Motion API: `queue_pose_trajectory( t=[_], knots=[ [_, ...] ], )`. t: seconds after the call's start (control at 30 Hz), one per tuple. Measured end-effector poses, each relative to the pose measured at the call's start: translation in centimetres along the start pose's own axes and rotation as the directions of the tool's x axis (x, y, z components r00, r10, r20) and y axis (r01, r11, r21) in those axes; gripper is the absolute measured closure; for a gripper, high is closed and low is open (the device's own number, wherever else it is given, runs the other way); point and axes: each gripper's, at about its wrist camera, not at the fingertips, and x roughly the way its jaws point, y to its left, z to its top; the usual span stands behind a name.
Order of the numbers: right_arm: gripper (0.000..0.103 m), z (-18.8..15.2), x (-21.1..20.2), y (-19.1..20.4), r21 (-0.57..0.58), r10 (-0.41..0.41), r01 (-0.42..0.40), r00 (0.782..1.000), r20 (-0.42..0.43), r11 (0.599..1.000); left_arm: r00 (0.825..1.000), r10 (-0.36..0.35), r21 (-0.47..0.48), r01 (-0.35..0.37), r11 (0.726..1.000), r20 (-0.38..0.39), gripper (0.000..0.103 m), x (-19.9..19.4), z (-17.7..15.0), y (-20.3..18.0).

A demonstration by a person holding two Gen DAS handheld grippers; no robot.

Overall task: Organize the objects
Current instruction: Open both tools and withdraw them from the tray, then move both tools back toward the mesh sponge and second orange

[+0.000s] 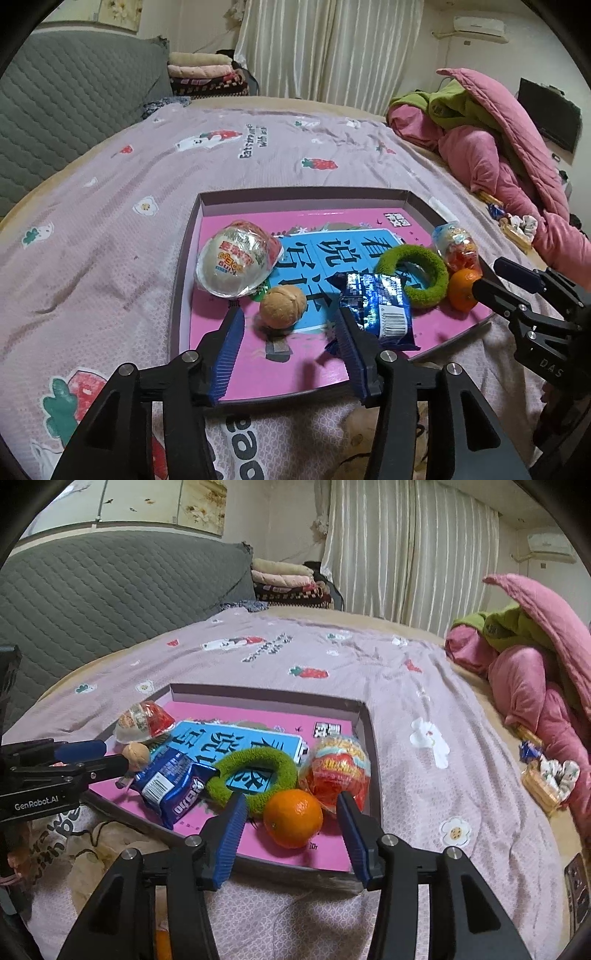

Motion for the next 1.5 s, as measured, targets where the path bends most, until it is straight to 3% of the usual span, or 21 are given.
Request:
queue_pose_trajectory(
  t=[0.1,0.43,0.53,1.1,1.5],
  knots=[
    [0.046,0.3,-0.6,0.3,-0.016,-0.006,0.007,1.000,0.025,1.000,1.000,-0.002,0.003,0.002,1.000,0.011,0.049,-0.6,0.1,0.0],
    [0.041,0.9,-2.6,1.2,-0.052,-0.006,0.010,0.997,0.071,0.999,0.999,-0.009,0.021,0.008,1.000,0.047,0.047,-2.8,0.4,-0.3],
    [0.039,1.1,-3.3,1.3,-0.050,0.004,0.000,0.996,0.084,0.999,0.998,-0.009,0.025,0.007,1.000,0.066,0.036,-3.5,0.5,-0.4],
    [0.029,0.4,-6.6,1.5,0.010,0.067,-0.069,0.984,0.166,0.998,0.995,-0.025,0.041,0.022,0.999,0.092,0.035,-5.3,-0.8,-1.4],
    [0.029,-1.9,-8.3,3.6,-0.053,0.045,-0.036,0.980,0.193,0.998,0.993,-0.038,0.052,0.032,0.998,0.111,0.035,-7.2,-3.1,-2.4]
  ],
)
